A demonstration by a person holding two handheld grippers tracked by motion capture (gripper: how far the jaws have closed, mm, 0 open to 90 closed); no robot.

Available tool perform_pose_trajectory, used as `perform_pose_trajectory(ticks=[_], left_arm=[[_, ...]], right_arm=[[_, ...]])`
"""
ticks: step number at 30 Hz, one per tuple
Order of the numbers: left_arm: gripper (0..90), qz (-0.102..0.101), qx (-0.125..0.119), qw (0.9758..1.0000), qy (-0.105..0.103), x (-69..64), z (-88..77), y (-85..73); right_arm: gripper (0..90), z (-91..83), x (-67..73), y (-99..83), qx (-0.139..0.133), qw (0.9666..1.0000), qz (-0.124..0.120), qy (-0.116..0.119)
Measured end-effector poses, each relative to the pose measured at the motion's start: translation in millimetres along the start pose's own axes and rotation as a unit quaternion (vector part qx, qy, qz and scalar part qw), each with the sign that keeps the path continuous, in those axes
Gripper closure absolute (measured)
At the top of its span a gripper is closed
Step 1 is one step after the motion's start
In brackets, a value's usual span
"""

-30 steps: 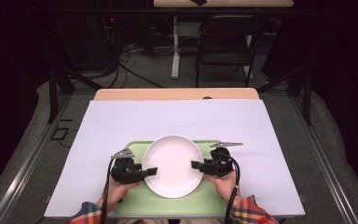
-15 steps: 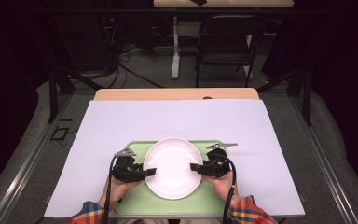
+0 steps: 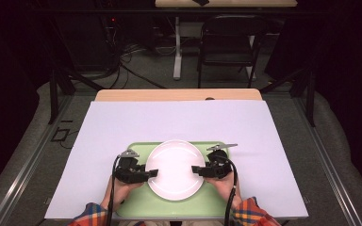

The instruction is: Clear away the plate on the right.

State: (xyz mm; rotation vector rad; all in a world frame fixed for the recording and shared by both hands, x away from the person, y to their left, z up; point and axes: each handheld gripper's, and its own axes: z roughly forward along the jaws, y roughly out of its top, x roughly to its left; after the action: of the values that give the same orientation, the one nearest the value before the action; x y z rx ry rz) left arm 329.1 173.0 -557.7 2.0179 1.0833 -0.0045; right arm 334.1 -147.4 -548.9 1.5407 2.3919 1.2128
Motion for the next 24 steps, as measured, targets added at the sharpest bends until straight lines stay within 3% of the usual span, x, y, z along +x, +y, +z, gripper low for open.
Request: perform_pose_trajectory(ticks=[12,24], left_arm=[[52.5,0.003,-0.001,0.9999,0.011,-1.9,0.0,-0.3],[51.7,0.021,-0.004,0.9993,0.031,-6.8,4.4,1.7]], right_arm=[[50.2,2.4,-0.6,0.9,0.01,0.9999,-0.012,-0.003],[47.1,-1.8,3.7,1.8,0.028,0.9987,-0.023,-0.035]])
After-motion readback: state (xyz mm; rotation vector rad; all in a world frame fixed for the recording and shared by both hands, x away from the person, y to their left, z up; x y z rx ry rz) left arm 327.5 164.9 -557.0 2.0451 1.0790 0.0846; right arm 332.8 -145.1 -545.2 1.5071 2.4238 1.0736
